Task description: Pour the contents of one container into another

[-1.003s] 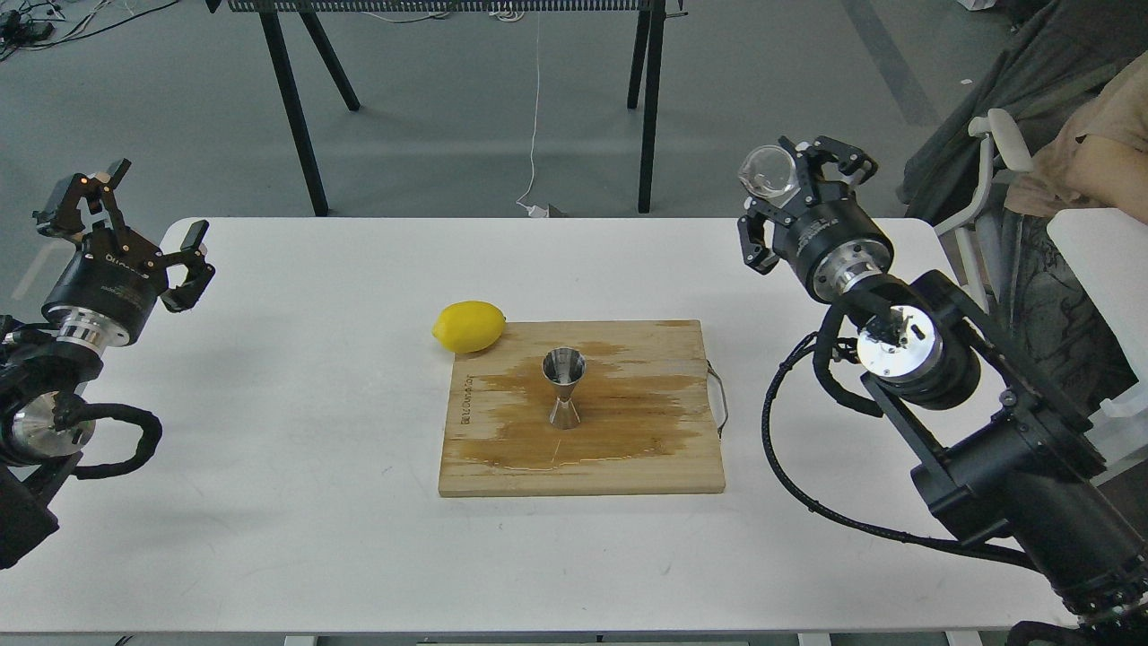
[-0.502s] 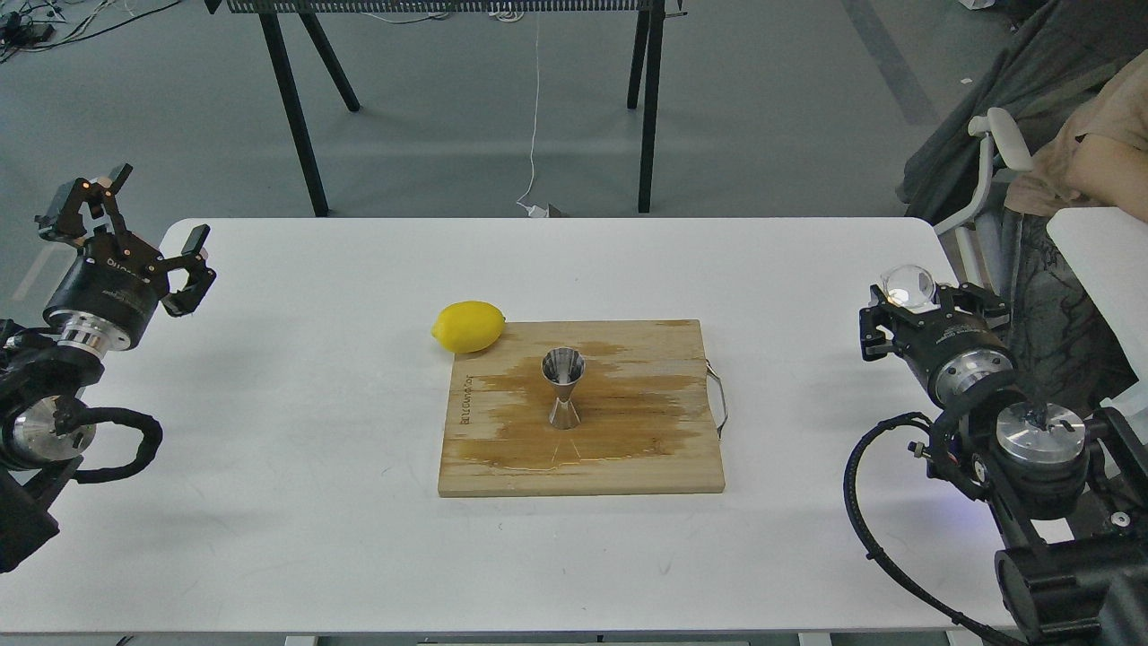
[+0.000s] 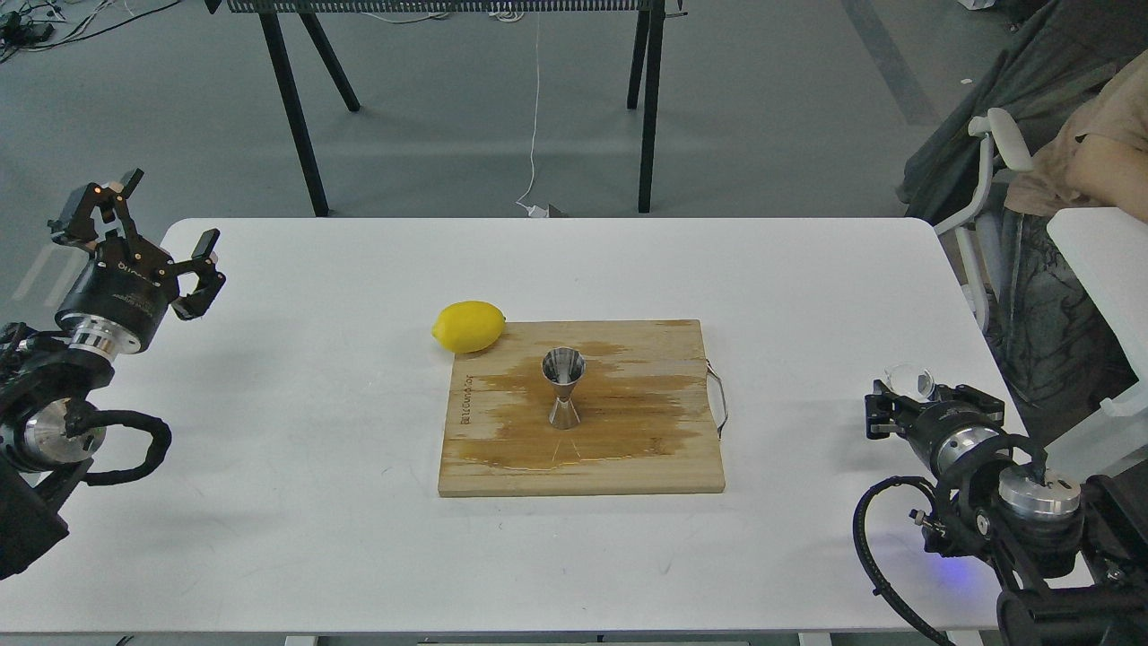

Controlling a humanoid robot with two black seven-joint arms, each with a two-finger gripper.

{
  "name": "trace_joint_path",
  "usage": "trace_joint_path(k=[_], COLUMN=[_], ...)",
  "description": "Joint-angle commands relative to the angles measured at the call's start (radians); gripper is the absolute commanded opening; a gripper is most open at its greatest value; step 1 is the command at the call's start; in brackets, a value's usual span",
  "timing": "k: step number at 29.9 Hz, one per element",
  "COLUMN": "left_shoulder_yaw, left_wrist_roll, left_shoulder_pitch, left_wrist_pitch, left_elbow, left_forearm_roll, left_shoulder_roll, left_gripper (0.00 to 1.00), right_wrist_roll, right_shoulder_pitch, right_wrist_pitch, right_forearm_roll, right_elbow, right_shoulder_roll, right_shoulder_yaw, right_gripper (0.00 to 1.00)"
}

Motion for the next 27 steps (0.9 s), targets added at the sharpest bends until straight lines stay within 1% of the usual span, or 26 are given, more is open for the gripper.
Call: trace_joint_path(k=[1, 15, 20, 27], left_shoulder_yaw=[0.0, 0.0, 0.0, -0.002], left_wrist_roll=[0.0, 0.0, 0.0, 0.0], left_shoulder_pitch=[0.0, 0.002, 0.002, 0.003], left_wrist_pitch=[0.0, 0.0, 0.0, 0.0], left_elbow=[0.0, 0.0, 0.0, 0.0], left_forearm_roll=[0.0, 0.0, 0.0, 0.0], left_shoulder_roll=[0.0, -0.003, -0.003, -0.002], left_gripper=[0.99, 0.99, 0.99, 0.99], right_wrist_roll=[0.001, 0.005, 0.005, 0.005], right_shoulder_pitch=[0.008, 0.044, 0.055, 0.057], right_wrist_pitch=[0.001, 0.005, 0.008, 0.011], right_forearm_roll=[-0.003, -0.006, -0.007, -0.007], right_elbow=[-0.019, -0.054, -0.077, -0.089], right_shoulder_roll=[0.005, 0.024, 0.024, 0.024], right_shoulder_yaw=[-0.005, -0.051, -0.091, -0.099], right_gripper=[0.41, 0.42, 0.47, 0.5])
